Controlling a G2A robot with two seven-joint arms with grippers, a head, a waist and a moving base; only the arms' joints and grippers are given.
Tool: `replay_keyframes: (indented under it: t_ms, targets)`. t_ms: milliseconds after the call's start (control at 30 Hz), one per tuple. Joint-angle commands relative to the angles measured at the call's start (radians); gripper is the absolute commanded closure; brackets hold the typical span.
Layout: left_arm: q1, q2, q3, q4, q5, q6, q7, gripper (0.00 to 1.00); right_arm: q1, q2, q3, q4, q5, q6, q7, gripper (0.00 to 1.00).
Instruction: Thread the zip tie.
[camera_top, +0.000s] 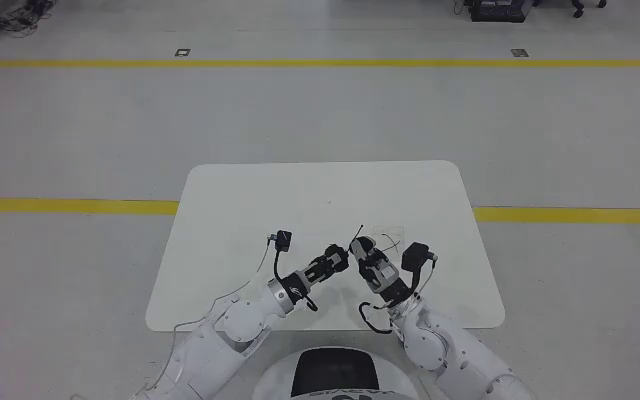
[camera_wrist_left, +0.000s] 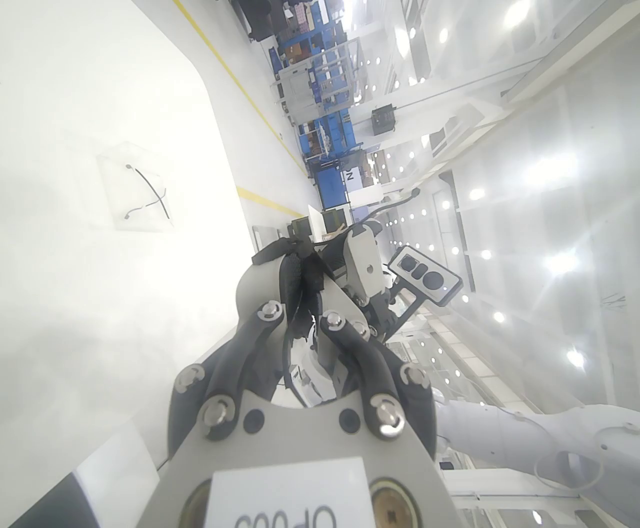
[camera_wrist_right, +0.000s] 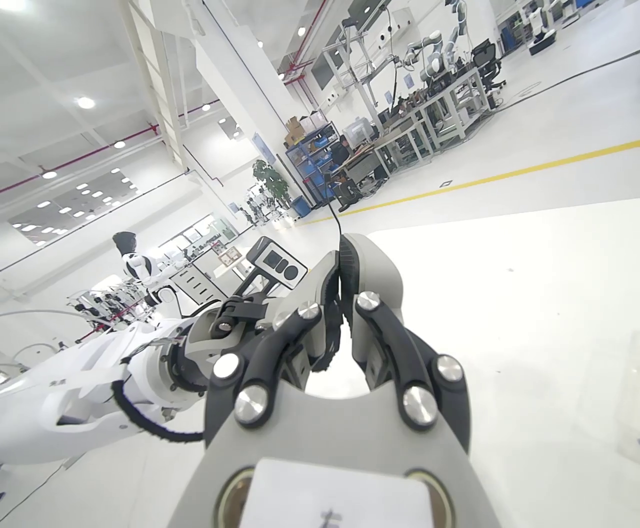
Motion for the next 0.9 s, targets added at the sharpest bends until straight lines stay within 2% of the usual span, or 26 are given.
replay_keyframes:
  t_ms: [0, 867]
  targets:
    - [0.0, 0.0, 0.0, 0.0, 0.0, 0.0, 0.0, 1.0, 0.001, 0.002, -0.002, 0.003, 0.004, 0.0, -0.001, 1.0]
    - [0.0, 0.0, 0.0, 0.0, 0.0, 0.0, 0.0, 1.0, 0.034, 0.031, -0.06, 0.055, 0.112, 0.0, -0.044, 1.0]
